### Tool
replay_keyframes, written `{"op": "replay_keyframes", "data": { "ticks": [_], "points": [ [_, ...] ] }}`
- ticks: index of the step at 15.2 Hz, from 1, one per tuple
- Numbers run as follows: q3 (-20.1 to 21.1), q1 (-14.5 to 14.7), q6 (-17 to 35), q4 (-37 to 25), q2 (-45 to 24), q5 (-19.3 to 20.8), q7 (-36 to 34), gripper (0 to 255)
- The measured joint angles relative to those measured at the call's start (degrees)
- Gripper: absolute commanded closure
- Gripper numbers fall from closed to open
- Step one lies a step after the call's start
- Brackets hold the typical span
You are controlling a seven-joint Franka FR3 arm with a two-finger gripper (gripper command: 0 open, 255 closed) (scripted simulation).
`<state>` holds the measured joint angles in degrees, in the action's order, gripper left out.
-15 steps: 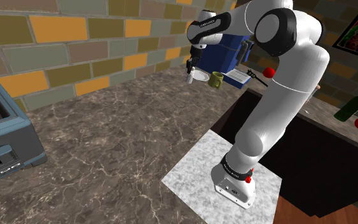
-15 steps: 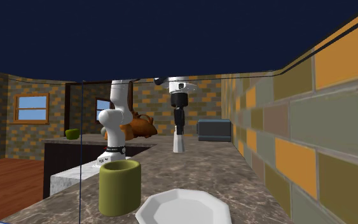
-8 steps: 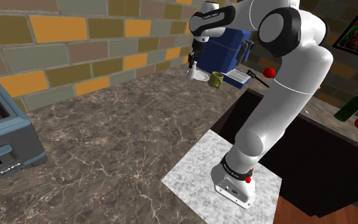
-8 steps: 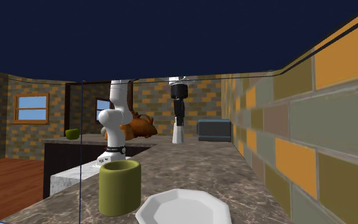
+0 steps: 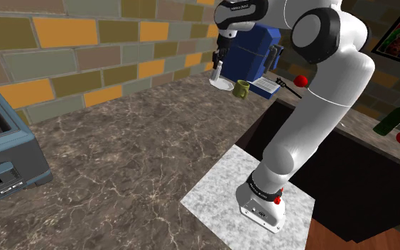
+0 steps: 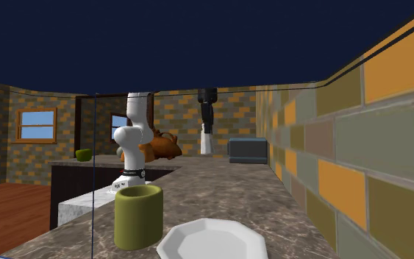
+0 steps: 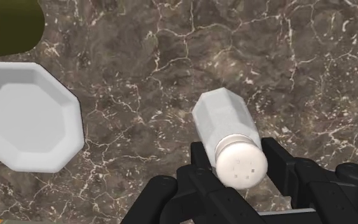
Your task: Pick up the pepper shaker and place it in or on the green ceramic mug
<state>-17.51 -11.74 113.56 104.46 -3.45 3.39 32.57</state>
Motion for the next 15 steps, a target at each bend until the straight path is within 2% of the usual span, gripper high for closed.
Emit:
{"op": "replay_keyframes", "data": {
  "ticks": [3, 7, 15],
  "points": [
    [0.00, 0.02, -2.04, -1.79, 0.25, 0.04, 0.09, 255],
    [-1.63, -2.01, -3.31, -4.82, -1.39, -1.06, 4.04, 255],
    [-5.97, -9.29, -6.28, -14.99, -8.70, -5.77, 16.26, 255]
  ]
}}
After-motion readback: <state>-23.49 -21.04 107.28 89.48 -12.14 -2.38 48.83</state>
